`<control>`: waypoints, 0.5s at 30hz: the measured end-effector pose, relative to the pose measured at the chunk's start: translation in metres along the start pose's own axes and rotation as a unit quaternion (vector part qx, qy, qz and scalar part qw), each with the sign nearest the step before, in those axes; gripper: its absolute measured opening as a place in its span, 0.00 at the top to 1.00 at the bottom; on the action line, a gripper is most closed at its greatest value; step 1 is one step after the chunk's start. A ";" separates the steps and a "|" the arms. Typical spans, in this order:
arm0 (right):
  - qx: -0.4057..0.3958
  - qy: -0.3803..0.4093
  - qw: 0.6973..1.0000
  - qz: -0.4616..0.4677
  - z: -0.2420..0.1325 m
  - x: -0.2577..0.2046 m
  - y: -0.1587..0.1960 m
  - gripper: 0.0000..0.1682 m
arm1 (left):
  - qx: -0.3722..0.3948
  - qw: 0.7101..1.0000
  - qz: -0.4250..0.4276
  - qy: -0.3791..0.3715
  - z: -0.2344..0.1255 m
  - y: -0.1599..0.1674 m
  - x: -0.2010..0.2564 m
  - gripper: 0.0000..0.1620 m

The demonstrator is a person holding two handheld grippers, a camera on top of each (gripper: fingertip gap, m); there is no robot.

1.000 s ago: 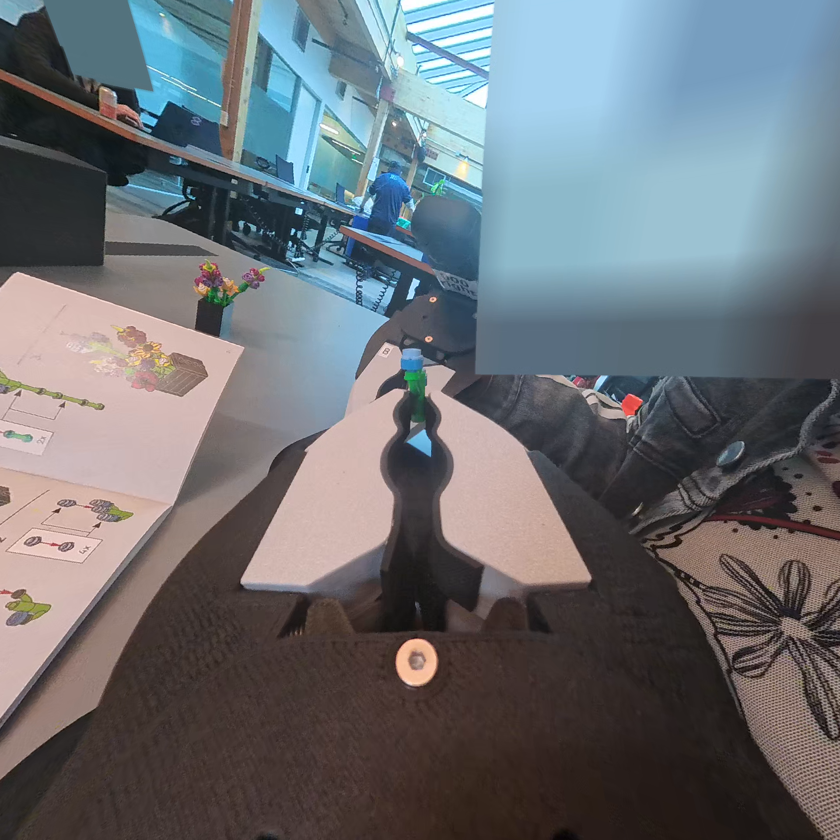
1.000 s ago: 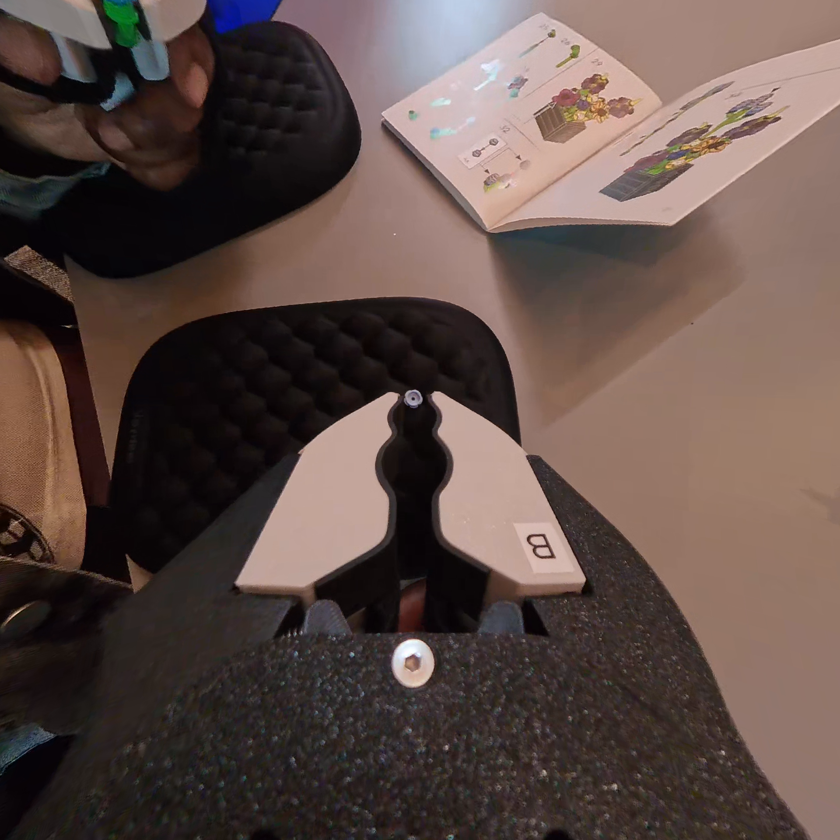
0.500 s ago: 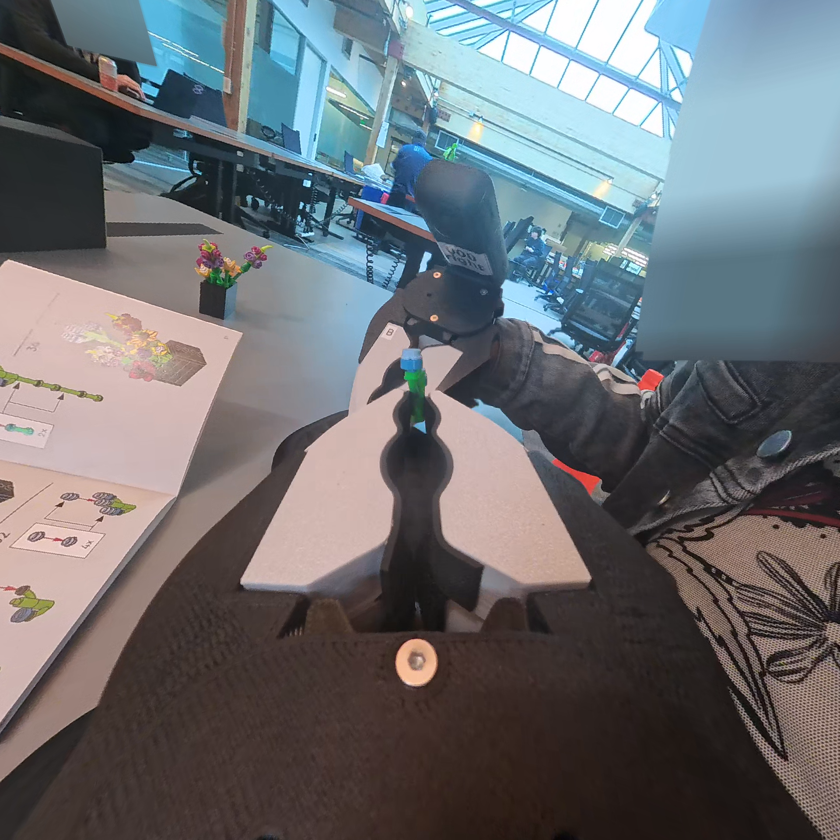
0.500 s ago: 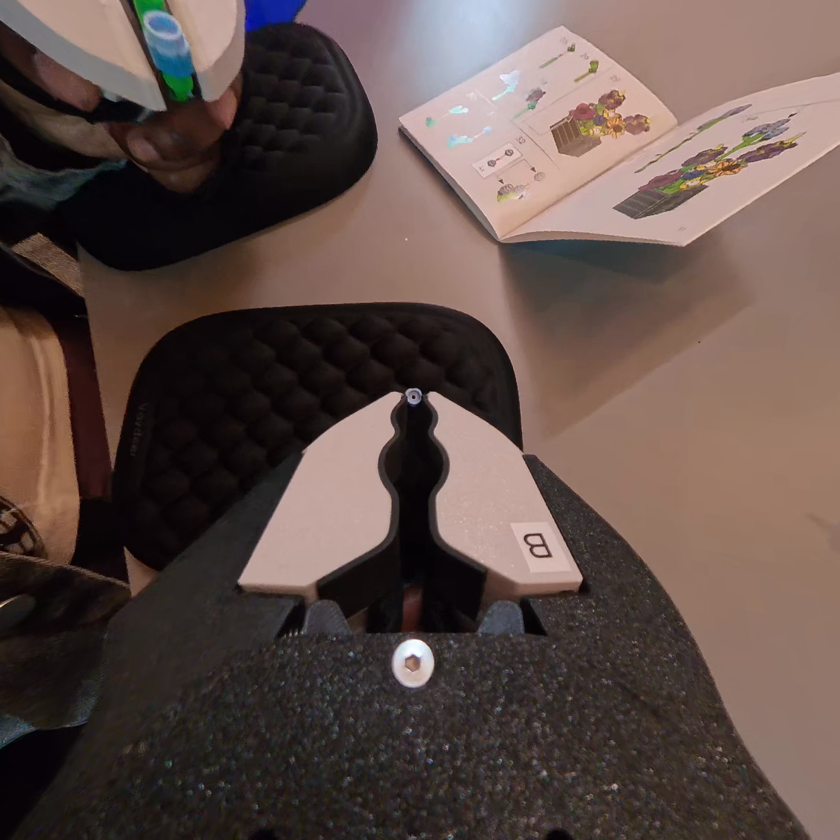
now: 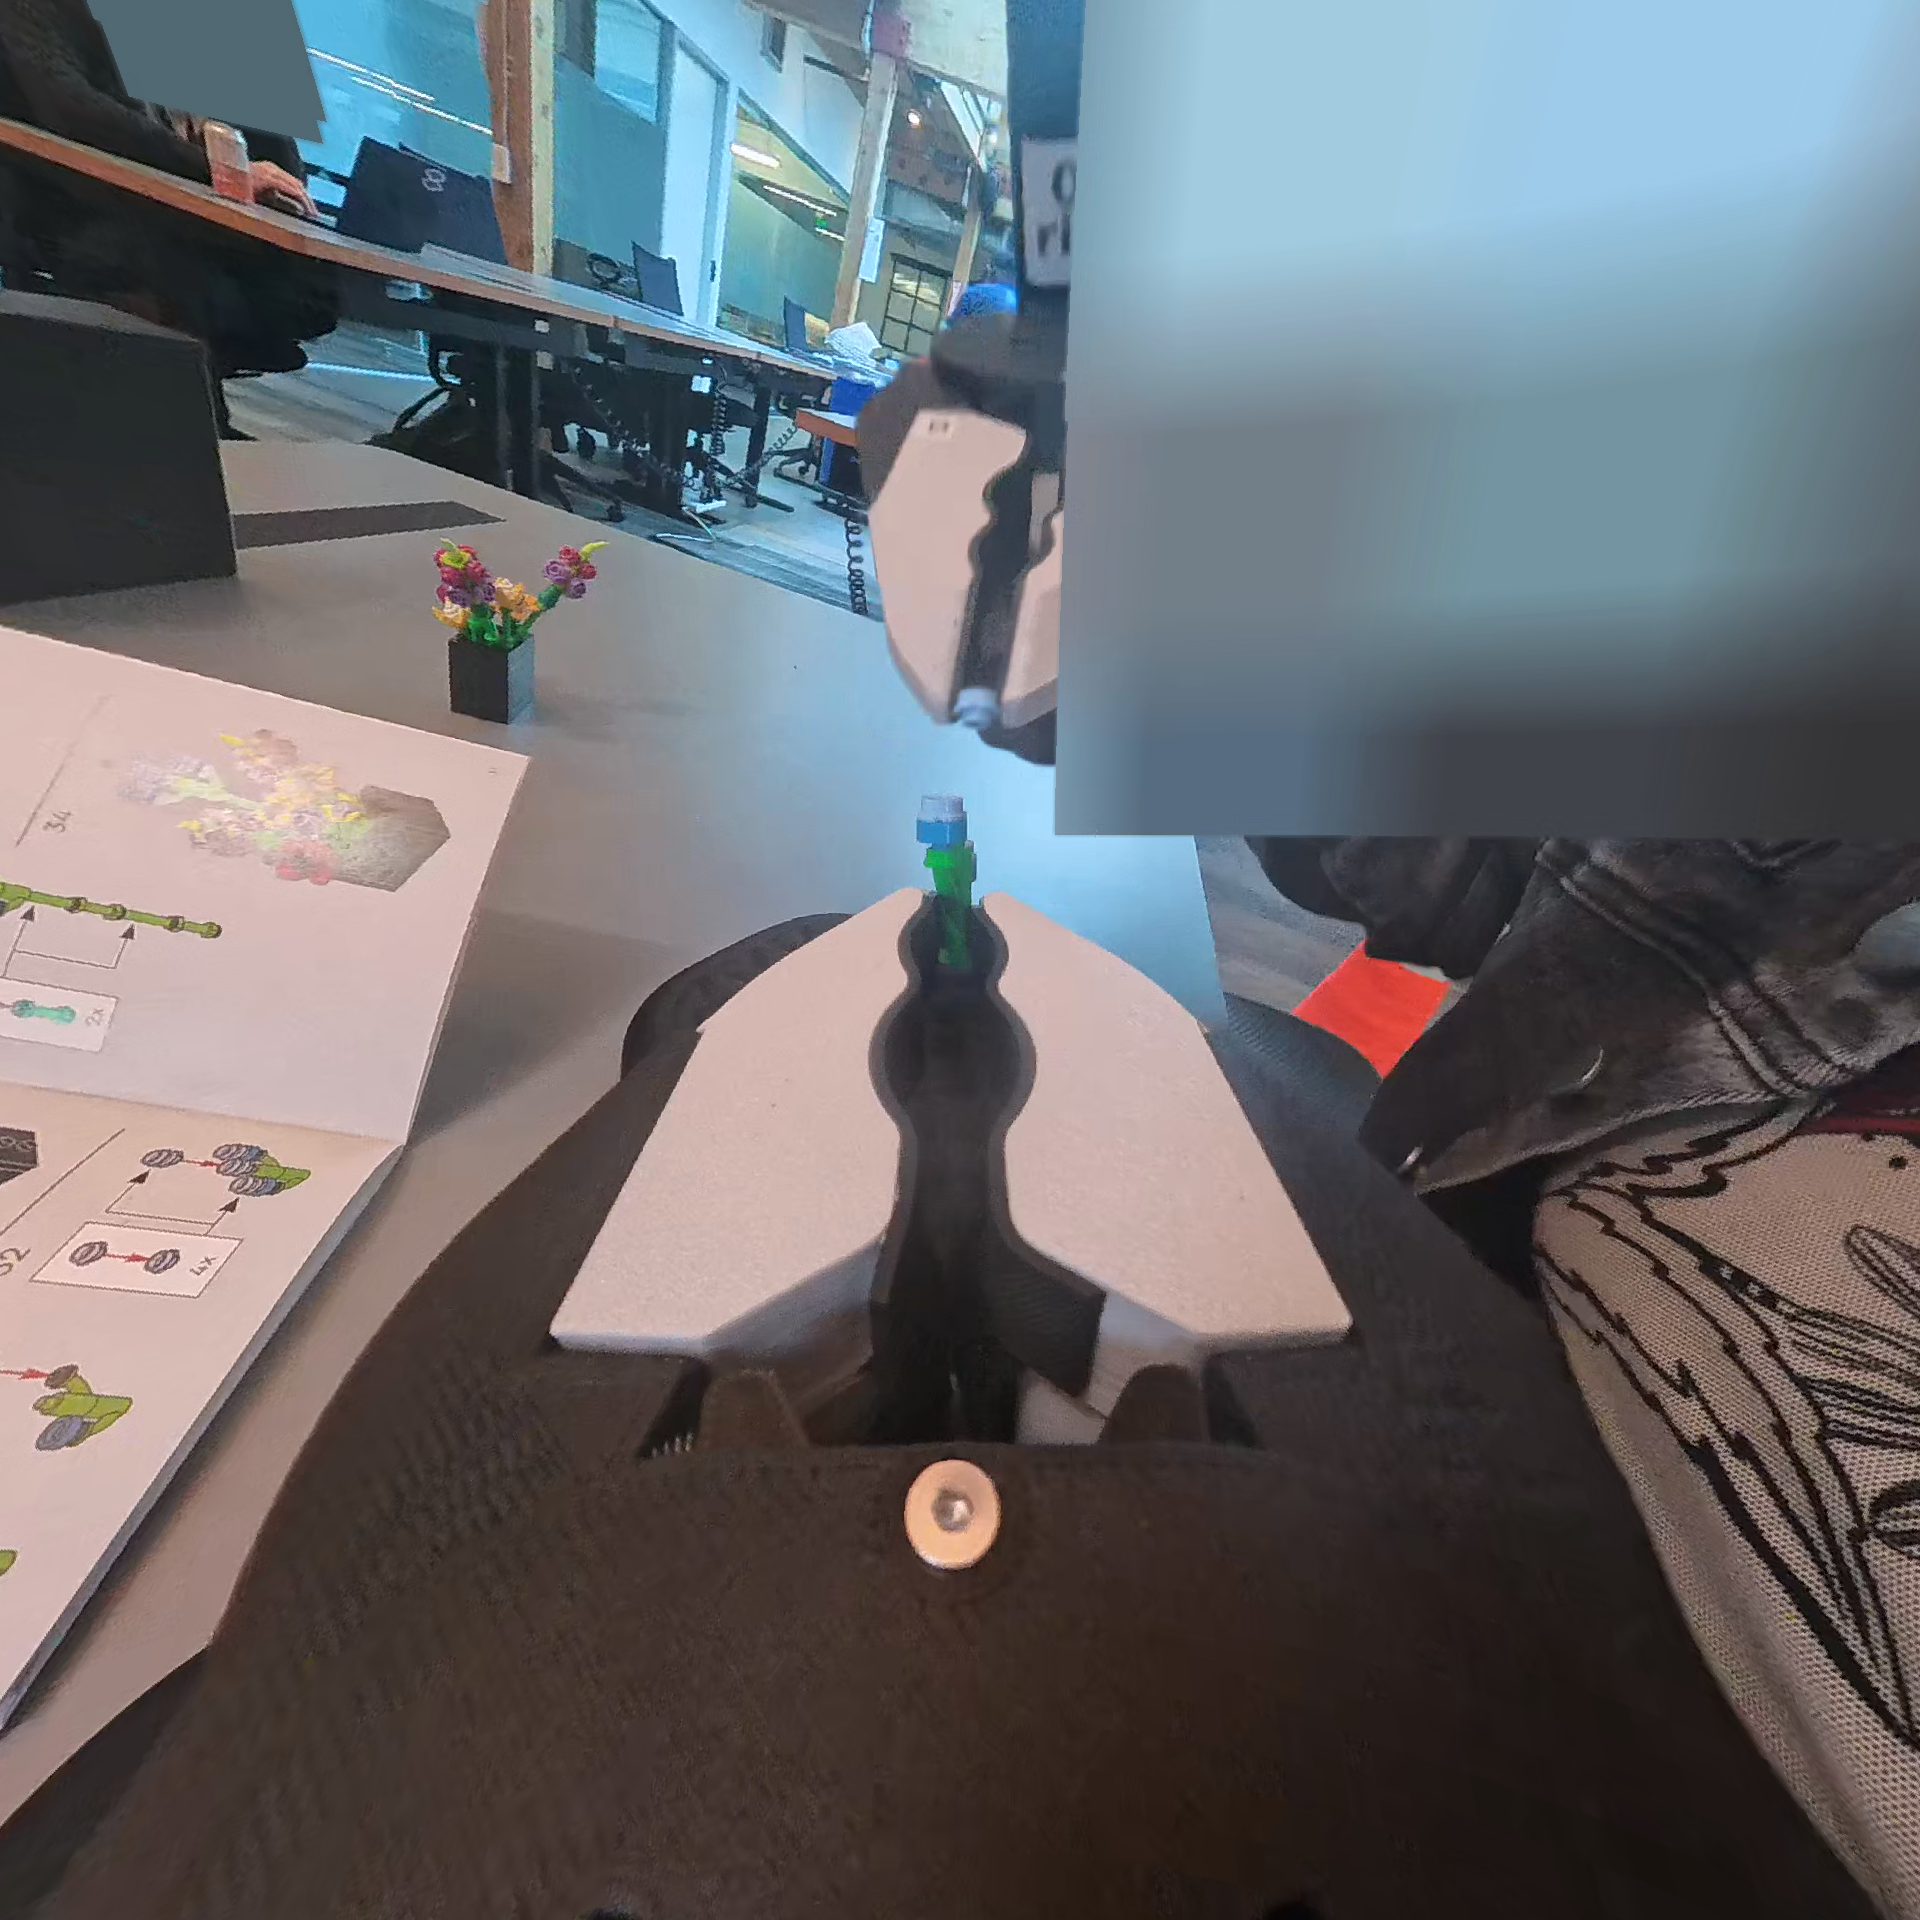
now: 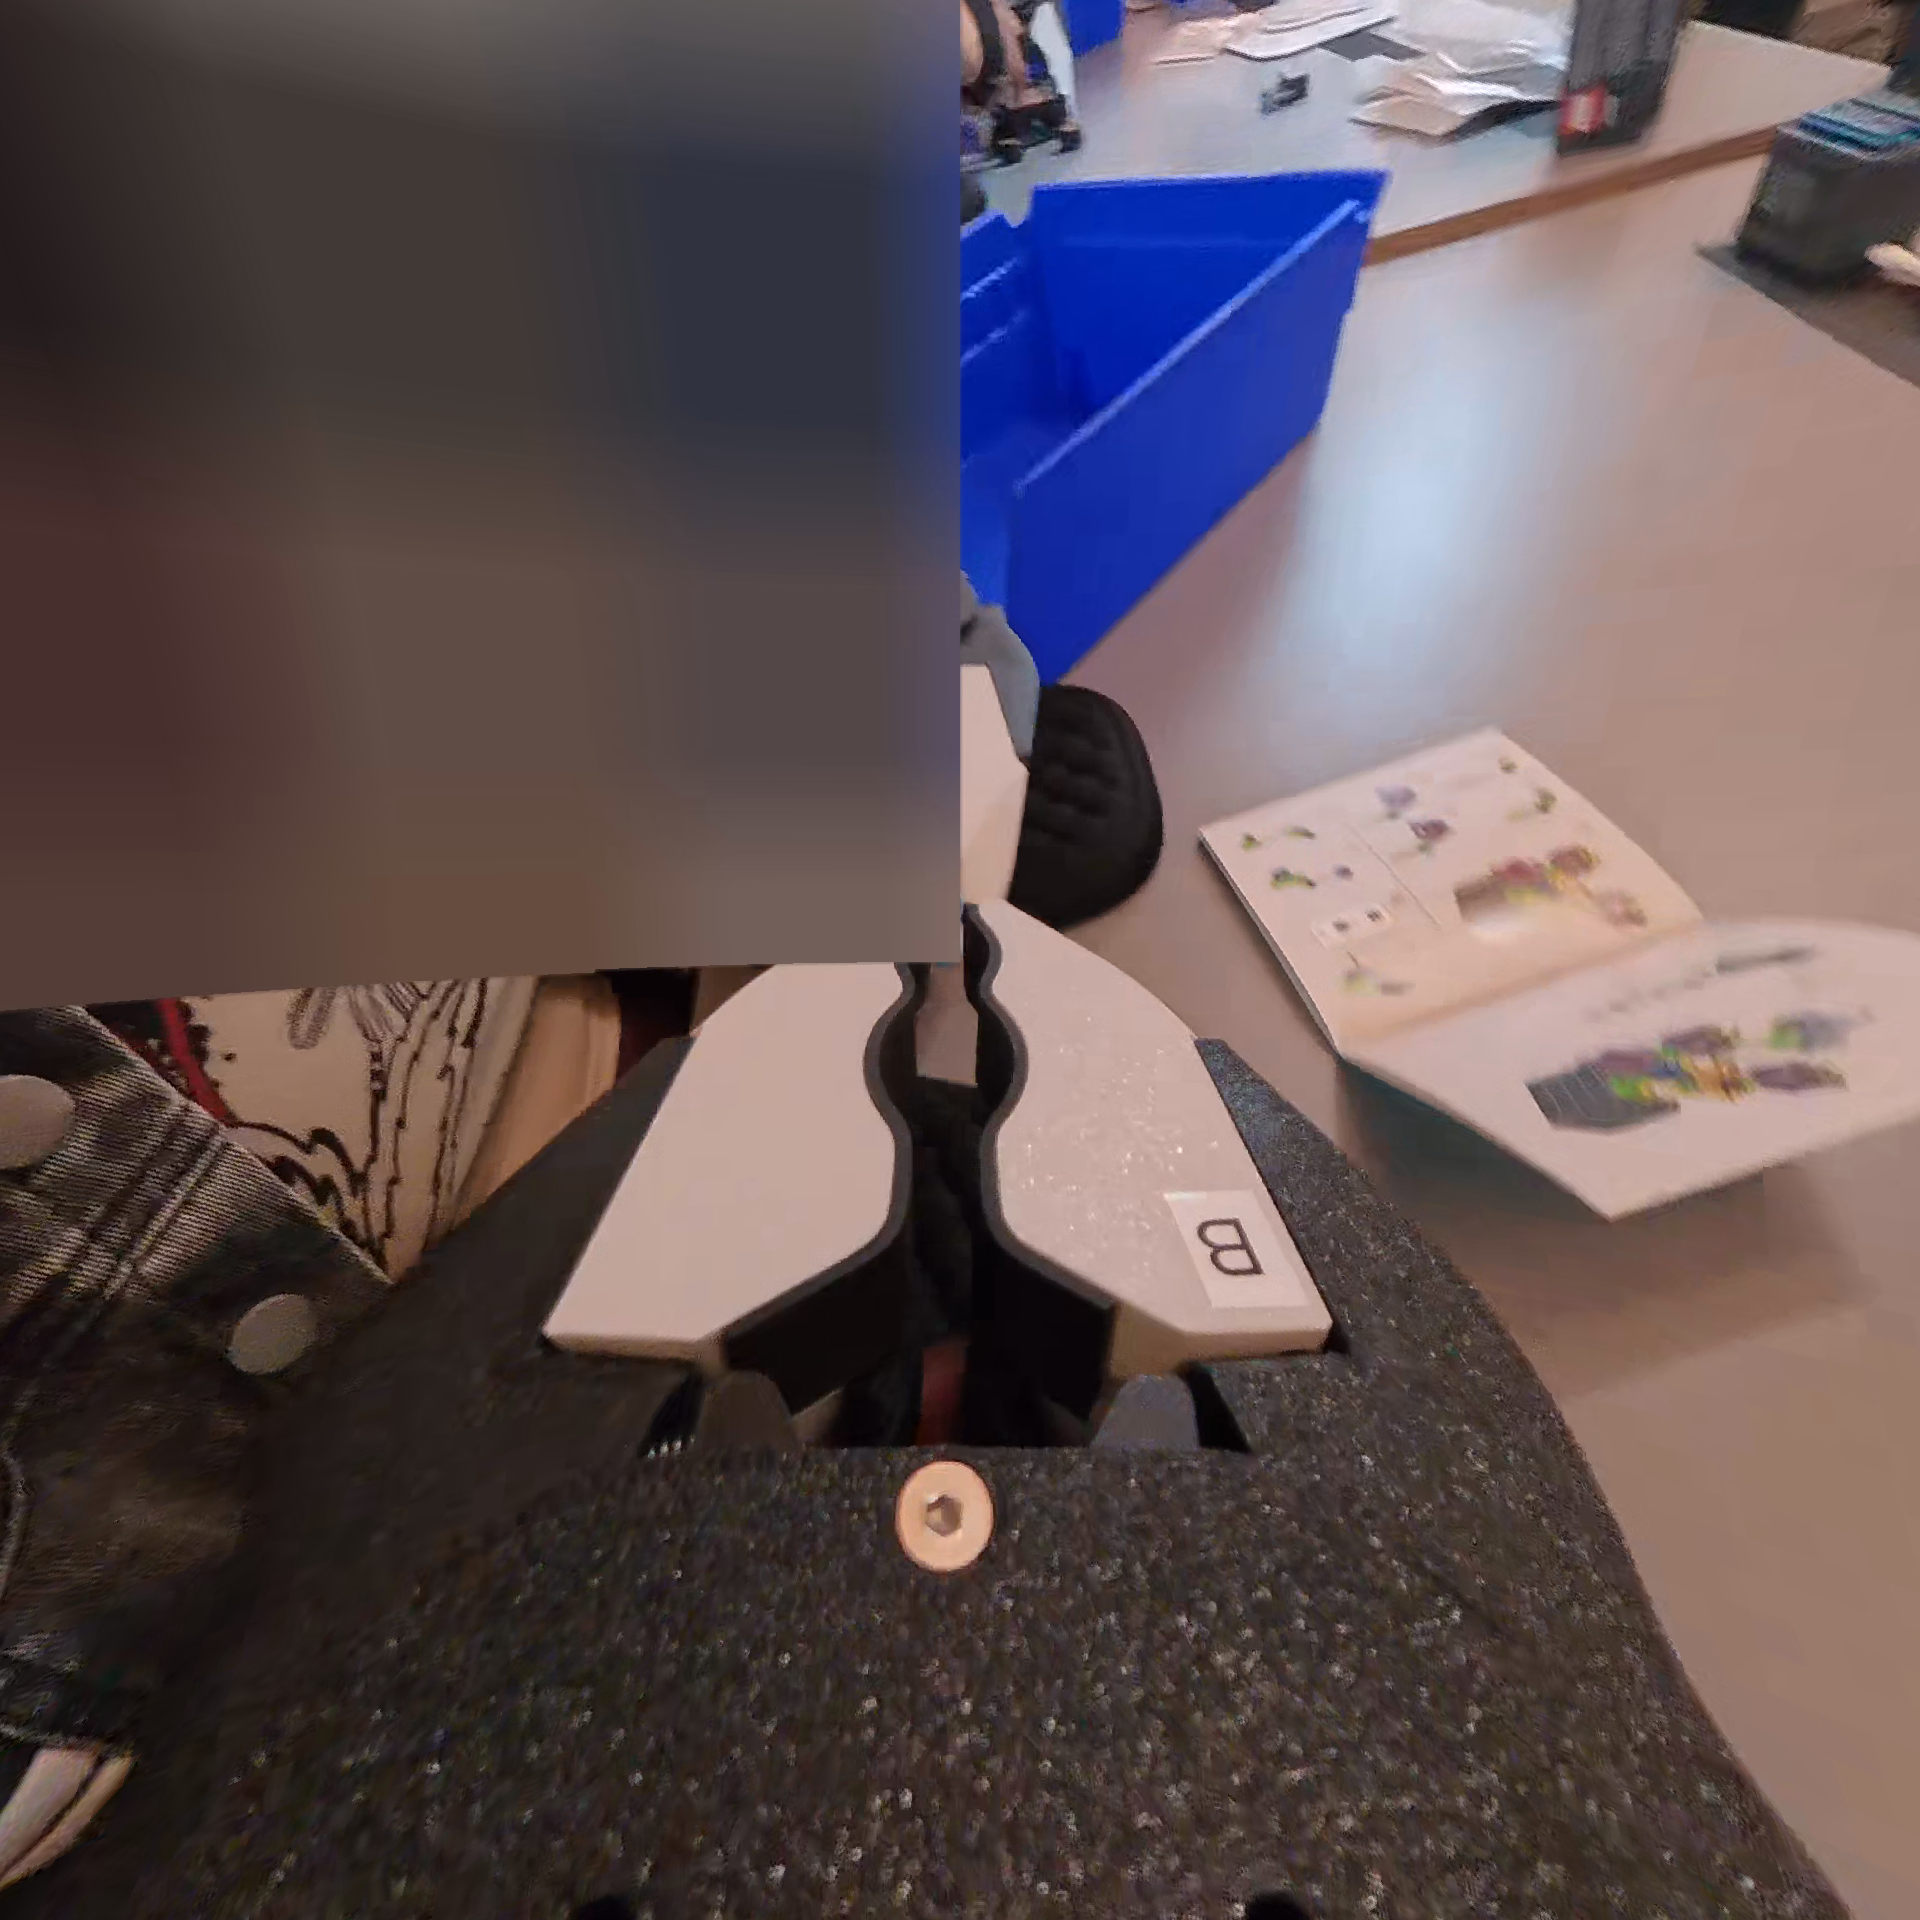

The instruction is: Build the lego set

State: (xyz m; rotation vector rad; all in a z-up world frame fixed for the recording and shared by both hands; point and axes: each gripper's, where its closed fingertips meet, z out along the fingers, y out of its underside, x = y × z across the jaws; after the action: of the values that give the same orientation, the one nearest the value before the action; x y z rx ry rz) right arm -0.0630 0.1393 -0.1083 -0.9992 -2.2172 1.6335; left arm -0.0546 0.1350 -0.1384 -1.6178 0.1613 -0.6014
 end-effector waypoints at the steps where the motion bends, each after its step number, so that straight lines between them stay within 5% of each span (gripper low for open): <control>1: -0.008 -0.005 1.000 -0.005 0.003 -0.002 -0.004 0.97 | -0.002 1.000 0.006 -0.001 0.000 0.001 0.001 0.96; 15: -0.179 -0.020 0.983 -0.030 0.010 -0.009 0.015 0.97 | -0.053 0.997 0.062 -0.013 0.009 0.014 0.007 0.96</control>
State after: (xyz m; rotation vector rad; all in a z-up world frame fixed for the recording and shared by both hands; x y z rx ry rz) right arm -0.0557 0.1283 -0.1234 -0.9728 -2.6018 1.2648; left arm -0.0412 0.1374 -0.1500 -1.7031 0.2759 -0.4835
